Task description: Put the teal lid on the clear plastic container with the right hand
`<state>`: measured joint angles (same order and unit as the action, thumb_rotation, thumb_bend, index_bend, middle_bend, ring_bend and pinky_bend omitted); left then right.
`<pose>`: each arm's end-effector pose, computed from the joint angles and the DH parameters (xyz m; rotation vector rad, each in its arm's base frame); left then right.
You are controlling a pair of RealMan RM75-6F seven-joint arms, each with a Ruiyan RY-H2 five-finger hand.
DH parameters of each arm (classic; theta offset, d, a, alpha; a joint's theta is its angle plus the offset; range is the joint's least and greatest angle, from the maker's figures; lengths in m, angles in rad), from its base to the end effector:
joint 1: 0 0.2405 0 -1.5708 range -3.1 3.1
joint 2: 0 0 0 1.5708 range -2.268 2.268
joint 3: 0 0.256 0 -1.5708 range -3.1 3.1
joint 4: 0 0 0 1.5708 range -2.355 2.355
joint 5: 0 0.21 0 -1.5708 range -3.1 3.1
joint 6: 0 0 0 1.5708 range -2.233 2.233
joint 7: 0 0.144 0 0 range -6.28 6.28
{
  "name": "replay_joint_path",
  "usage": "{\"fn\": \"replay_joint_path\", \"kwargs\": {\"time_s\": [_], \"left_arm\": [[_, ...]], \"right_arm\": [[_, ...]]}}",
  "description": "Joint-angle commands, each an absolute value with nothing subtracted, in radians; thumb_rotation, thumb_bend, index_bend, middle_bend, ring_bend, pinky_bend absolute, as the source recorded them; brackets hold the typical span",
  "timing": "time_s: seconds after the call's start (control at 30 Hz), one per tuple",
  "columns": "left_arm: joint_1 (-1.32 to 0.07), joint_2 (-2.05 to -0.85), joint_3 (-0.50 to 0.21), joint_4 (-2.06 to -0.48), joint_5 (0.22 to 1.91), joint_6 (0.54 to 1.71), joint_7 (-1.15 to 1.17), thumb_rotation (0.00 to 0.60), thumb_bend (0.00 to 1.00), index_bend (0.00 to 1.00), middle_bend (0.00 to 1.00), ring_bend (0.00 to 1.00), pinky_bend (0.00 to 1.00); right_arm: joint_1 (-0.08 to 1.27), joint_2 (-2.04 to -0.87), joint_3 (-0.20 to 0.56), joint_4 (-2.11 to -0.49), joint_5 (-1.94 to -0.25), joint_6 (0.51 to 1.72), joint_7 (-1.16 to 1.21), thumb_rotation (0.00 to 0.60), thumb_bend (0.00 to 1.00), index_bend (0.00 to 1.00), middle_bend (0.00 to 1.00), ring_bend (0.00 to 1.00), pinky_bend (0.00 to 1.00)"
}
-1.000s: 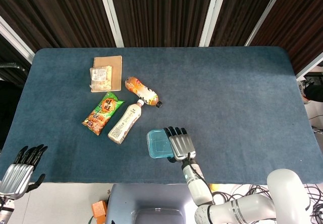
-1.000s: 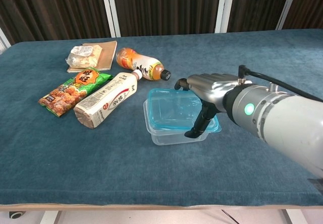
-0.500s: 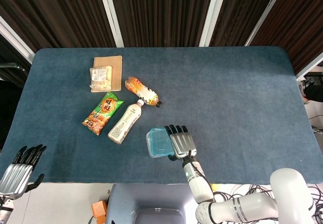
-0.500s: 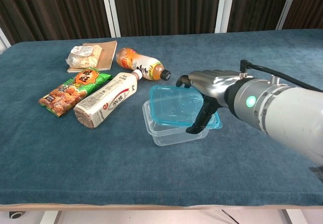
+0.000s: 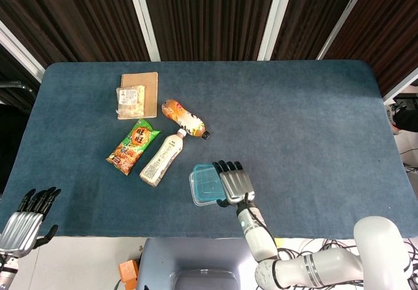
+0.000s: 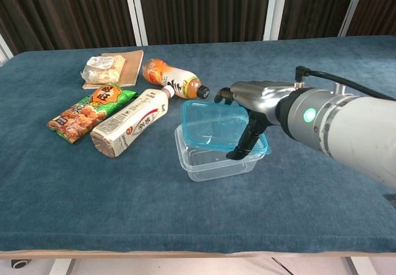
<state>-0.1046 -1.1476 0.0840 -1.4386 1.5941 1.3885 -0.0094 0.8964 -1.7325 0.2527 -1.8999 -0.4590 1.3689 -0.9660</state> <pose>-0.3450 0.1583 0.1332 -1.6347 -0.9117 -0.7020 -0.0601 -0.2790 -0.0472 1.7994 -1.1356 0.6628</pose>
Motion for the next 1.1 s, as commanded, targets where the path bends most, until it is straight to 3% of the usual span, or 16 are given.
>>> {"fn": "replay_joint_path", "kwargs": {"time_s": [0.03, 1.1], "left_arm": [[-0.105, -1.148, 0.084, -1.438, 1.595, 1.388, -0.010, 0.600, 0.35, 0.00, 0.07, 0.09, 0.00], [-0.109, -1.150, 0.079, -1.436, 1.582, 1.376, -0.007, 0.600, 0.35, 0.00, 0.07, 0.09, 0.00]], "right_arm": [[0.901, -1.741, 0.246, -1.887, -0.455, 1.366, -0.971, 0.600, 0.15, 0.71, 0.35, 0.17, 0.11], [0.908, -1.745, 0.169, -1.807, -0.566, 1.281, -0.941, 0.600, 0.15, 0.70, 0.35, 0.17, 0.11]]}}
